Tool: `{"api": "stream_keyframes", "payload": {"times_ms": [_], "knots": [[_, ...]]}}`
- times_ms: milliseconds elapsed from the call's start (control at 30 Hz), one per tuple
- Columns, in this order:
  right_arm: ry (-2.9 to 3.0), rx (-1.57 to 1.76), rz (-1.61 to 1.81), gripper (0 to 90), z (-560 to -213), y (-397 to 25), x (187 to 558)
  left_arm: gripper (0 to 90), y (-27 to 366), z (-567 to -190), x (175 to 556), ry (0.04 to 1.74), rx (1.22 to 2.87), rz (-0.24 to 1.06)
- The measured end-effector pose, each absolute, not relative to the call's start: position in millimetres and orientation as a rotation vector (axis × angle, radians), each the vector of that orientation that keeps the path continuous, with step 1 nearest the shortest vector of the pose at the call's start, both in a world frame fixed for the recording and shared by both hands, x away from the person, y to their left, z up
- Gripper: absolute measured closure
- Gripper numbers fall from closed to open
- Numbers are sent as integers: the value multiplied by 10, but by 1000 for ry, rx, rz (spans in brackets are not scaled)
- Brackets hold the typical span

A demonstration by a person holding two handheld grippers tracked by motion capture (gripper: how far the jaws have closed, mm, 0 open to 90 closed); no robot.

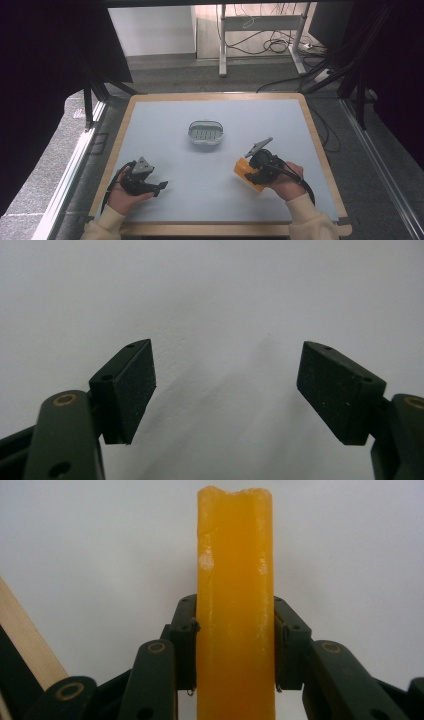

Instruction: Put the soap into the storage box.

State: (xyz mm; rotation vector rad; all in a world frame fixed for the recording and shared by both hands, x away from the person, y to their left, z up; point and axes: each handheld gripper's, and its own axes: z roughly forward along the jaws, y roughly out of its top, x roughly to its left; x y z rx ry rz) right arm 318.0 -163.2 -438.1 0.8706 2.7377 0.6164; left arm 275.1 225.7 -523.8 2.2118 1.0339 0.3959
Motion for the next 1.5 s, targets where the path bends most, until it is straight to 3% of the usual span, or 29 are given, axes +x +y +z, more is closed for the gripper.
{"api": "stream_keyframes", "payload": {"times_ms": [1500], "knots": [[2753,770,682,616,-4078,-1520,3507,234,2252,-5246,2753,1031,2214,396]]}}
